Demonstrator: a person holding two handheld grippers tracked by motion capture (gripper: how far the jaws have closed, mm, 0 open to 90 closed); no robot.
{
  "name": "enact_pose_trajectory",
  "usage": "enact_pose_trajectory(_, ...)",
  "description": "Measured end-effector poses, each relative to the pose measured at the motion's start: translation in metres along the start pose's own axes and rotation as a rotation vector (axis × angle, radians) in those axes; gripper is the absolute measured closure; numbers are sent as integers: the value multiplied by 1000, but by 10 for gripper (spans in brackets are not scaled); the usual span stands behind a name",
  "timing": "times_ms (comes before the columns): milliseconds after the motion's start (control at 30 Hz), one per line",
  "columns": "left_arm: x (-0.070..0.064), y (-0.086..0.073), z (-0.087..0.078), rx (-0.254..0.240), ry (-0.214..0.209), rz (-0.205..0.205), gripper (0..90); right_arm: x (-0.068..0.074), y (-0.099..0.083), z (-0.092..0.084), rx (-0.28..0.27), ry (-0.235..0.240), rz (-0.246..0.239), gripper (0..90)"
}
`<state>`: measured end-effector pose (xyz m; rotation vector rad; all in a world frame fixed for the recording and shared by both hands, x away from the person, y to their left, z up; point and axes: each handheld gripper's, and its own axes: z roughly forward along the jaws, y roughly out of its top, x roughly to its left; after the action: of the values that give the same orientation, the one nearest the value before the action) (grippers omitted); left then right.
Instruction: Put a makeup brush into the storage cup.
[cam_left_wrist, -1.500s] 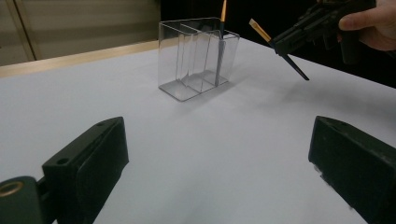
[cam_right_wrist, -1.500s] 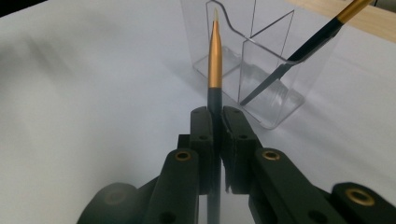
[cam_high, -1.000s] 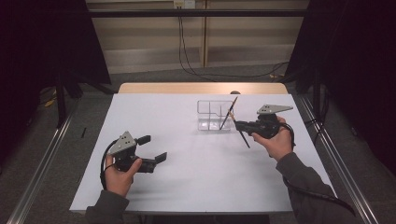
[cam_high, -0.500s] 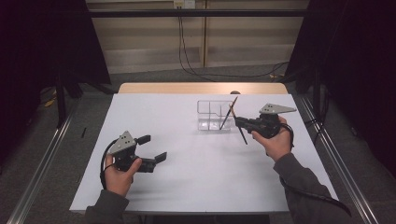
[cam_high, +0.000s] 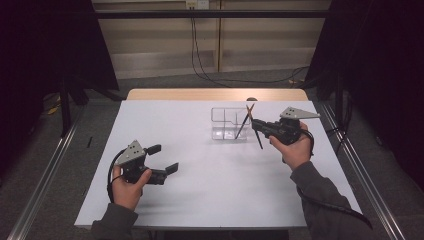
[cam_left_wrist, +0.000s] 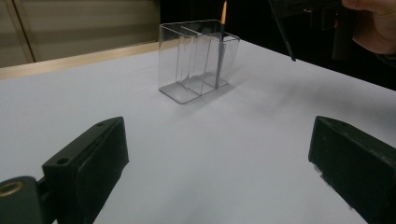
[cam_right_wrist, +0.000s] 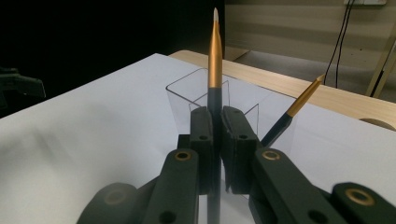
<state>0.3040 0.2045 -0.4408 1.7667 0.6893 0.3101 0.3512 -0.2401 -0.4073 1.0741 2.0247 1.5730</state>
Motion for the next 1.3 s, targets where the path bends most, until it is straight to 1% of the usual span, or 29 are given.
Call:
enact_pose_trajectory(33, 0, 0, 0, -1, -4, 0, 45, 0, 0, 0, -2, -2, -4, 842)
enact_pose_trajectory(67, 1, 0, 0, -4, -24, 3, 45, 0, 1, 0, -8, -2, -9, 842)
enact_pose_trajectory(133, 1, 0, 0, -3, -25, 1, 45, 0, 2, 0, -17, -5, -2, 842)
enact_pose_trajectory(167, 0, 0, -1, -1, 2, -1, 45, 0, 3, 0, -19, -4, -2, 842)
enact_pose_trajectory(233, 1, 0, -1, -5, -10, -2, 45, 0, 4, 1, -20, -3, -3, 842)
enact_pose_trajectory(400, 0, -1, -2, -3, 1, -11, 45, 0, 6, 3, -33, -2, -3, 842)
enact_pose_trajectory(467, 0, -1, -3, 1, 3, -6, 45, -1, 7, 3, -37, 0, -1, 841)
enact_pose_trajectory(500, 1, -1, -3, 5, -5, 2, 45, -1, 7, 4, -41, -1, 5, 842)
enact_pose_trajectory(567, 1, -2, -4, 1, -2, -6, 45, -2, 8, 4, -50, -3, 5, 841)
enact_pose_trajectory(600, 1, -2, -3, -4, -12, -11, 45, -2, 9, 4, -52, -2, 9, 842)
enact_pose_trajectory(667, 1, -2, -4, 2, 6, -11, 45, -3, 10, 5, -58, -2, 5, 842)
enact_pose_trajectory(733, 1, -3, -4, -1, -1, -15, 45, -3, 12, 6, -64, -3, 10, 841)
enact_pose_trajectory(767, 1, -3, -4, 1, 8, -12, 45, -3, 13, 6, -69, -6, 12, 842)
enact_pose_trajectory(933, 1, -3, -5, 7, 9, -3, 45, -3, 16, 8, -90, -10, 13, 842)
enact_pose_trajectory(1000, 1, -3, -5, 3, 9, -8, 45, -3, 18, 9, -93, -18, 10, 842)
enact_pose_trajectory(1033, 1, -3, -5, 1, 5, -7, 45, -3, 18, 9, -97, -18, 17, 841)
enact_pose_trajectory(1067, 1, -3, -5, 0, 9, -12, 45, -3, 19, 10, -101, -18, 18, 842)
enact_pose_trajectory(1167, 2, -3, -5, 7, 7, -4, 45, -4, 21, 11, -106, -21, 15, 841)
enact_pose_trajectory(1200, 1, -3, -5, 4, 7, -10, 45, -4, 21, 12, -110, -24, 18, 842)
enact_pose_trajectory(1300, 1, -3, -5, 5, 6, -9, 45, -5, 23, 12, -120, -24, 22, 842)
